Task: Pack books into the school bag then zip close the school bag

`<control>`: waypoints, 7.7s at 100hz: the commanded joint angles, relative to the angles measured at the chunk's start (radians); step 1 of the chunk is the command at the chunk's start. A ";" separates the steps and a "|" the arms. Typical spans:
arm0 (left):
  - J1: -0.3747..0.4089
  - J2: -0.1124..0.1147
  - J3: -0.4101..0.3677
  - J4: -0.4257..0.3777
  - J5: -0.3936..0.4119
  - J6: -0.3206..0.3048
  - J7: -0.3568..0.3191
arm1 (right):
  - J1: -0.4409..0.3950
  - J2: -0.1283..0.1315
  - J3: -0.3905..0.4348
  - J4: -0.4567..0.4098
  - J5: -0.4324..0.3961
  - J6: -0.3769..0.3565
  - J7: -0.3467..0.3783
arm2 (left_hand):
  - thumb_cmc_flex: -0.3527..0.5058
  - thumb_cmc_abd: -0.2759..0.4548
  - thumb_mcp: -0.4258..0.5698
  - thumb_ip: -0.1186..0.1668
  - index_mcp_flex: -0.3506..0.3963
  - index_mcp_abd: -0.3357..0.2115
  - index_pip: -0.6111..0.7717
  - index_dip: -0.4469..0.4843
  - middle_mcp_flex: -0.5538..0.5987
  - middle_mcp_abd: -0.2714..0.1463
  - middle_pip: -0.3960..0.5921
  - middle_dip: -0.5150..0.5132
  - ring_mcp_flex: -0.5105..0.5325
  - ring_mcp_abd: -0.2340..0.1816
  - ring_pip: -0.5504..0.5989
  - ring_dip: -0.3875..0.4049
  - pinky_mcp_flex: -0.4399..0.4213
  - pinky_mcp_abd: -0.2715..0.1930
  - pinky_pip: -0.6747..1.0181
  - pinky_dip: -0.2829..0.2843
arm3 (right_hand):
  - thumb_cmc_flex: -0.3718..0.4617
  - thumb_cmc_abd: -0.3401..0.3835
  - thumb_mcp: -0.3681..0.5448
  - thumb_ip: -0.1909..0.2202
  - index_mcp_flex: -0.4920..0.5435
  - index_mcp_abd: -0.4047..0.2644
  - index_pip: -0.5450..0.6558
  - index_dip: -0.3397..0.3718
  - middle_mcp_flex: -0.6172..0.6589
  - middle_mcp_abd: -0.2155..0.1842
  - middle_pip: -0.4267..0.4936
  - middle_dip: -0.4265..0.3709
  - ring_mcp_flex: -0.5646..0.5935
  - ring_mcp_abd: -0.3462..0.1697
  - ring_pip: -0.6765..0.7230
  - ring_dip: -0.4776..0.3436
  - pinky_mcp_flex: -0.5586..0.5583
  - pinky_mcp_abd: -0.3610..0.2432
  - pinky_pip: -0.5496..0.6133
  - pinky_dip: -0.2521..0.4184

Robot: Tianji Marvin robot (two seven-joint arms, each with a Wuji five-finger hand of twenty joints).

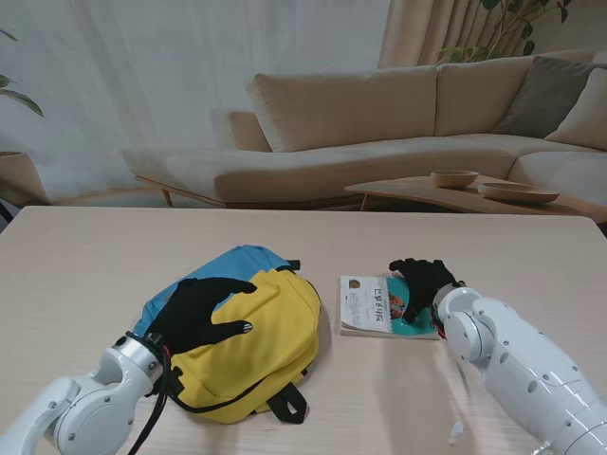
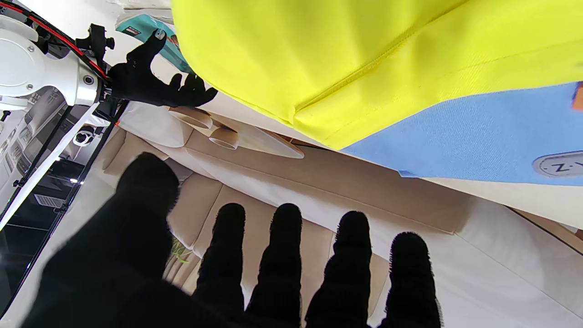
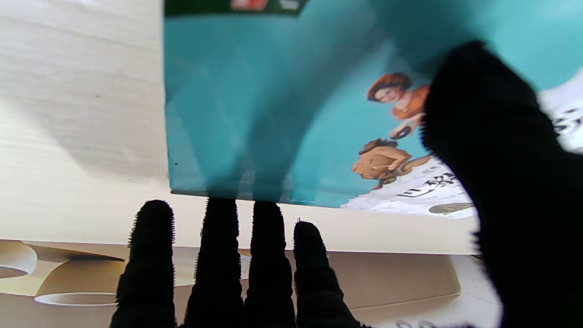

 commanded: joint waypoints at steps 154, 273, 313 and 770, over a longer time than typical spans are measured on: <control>0.014 0.003 -0.007 -0.024 0.041 -0.004 -0.037 | -0.139 -0.038 0.034 -0.097 -0.019 0.130 -0.007 | -0.039 -0.029 0.050 0.023 -0.088 0.004 0.014 0.024 -0.149 -0.033 -0.008 0.030 -0.089 -0.047 -0.019 0.009 -0.035 -0.050 -0.069 0.035 | 0.167 0.129 0.072 0.133 0.074 -0.049 0.285 0.207 0.147 -0.112 0.392 -0.137 0.077 -0.014 0.219 0.093 -0.001 0.053 0.124 0.087; 0.024 0.005 -0.014 -0.034 0.060 -0.009 -0.049 | -0.088 -0.028 -0.033 -0.033 0.002 0.236 0.082 | -0.040 -0.035 0.050 0.024 -0.131 0.013 0.005 0.027 -0.189 -0.043 -0.017 0.028 -0.107 -0.051 -0.020 0.011 -0.042 -0.061 -0.094 0.042 | 0.252 0.105 0.093 0.144 0.131 -0.125 0.576 0.522 0.140 -0.110 0.451 -0.013 0.075 -0.021 0.114 0.035 -0.016 0.044 0.098 0.063; 0.024 0.007 -0.014 -0.036 0.071 -0.009 -0.052 | -0.081 -0.043 -0.055 -0.002 0.017 0.249 -0.002 | -0.042 -0.040 0.054 0.023 -0.150 0.019 -0.001 0.026 -0.216 -0.046 -0.021 0.029 -0.130 -0.066 -0.046 0.000 -0.045 -0.064 -0.105 0.043 | 0.333 0.117 0.138 0.160 0.356 -0.265 0.898 0.911 0.242 -0.138 0.442 0.010 0.180 -0.009 0.172 0.063 0.043 0.062 0.124 0.083; -0.224 0.004 0.142 0.115 -0.543 -0.051 -0.208 | -0.562 -0.153 0.243 -0.840 0.518 -0.127 -0.293 | 0.433 -0.034 -0.027 -0.005 0.206 -0.084 0.526 0.339 0.432 -0.007 0.207 0.399 0.347 0.077 0.441 0.171 0.259 0.062 0.631 0.111 | 0.671 0.175 0.308 0.396 1.067 -0.405 0.574 0.911 0.984 0.041 0.429 -0.102 0.832 0.175 0.536 -0.044 0.463 0.301 0.527 -0.146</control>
